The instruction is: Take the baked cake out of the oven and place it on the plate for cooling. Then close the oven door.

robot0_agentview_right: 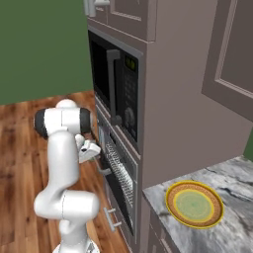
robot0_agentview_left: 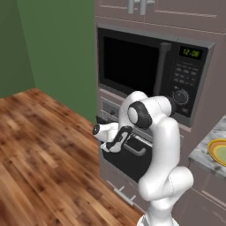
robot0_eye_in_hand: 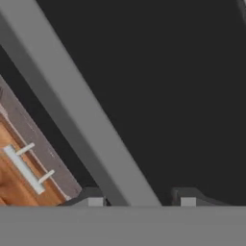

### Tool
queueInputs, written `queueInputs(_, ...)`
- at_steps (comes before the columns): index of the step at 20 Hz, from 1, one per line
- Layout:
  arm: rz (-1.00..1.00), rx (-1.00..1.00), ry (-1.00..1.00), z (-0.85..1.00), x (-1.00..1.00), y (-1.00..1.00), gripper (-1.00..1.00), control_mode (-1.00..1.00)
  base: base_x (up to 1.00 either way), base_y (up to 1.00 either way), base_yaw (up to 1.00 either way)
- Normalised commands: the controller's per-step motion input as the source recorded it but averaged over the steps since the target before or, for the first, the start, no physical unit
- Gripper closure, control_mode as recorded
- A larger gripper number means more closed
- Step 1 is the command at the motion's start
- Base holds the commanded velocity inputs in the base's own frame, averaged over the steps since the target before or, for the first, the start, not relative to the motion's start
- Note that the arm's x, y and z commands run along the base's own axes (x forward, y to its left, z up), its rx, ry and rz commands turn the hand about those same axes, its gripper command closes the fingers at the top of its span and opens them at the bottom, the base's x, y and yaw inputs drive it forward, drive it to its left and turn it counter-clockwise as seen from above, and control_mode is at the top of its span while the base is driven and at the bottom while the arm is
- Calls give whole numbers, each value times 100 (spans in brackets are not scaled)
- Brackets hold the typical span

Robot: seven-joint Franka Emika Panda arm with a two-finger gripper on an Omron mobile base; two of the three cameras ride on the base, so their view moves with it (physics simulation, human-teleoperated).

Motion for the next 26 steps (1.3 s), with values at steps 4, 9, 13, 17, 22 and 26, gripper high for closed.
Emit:
queueInputs(4,0,-2,0,-64,-68,100,100,-100,0,0,0)
queueInputs(9,0,-2,0,-51,-49,77,100,-100,0,0,0)
queueInputs(13,0,-1,-1,-7,-38,35,-100,-100,0,0,0)
queueInputs(17,0,0,-7,61,-47,3,-100,-100,0,0,0)
queueInputs(22,0,5,-13,100,-63,0,-100,-100,0,0,0)
queueInputs(26,0,11,-9,100,-54,0,-100,-100,0,0,0)
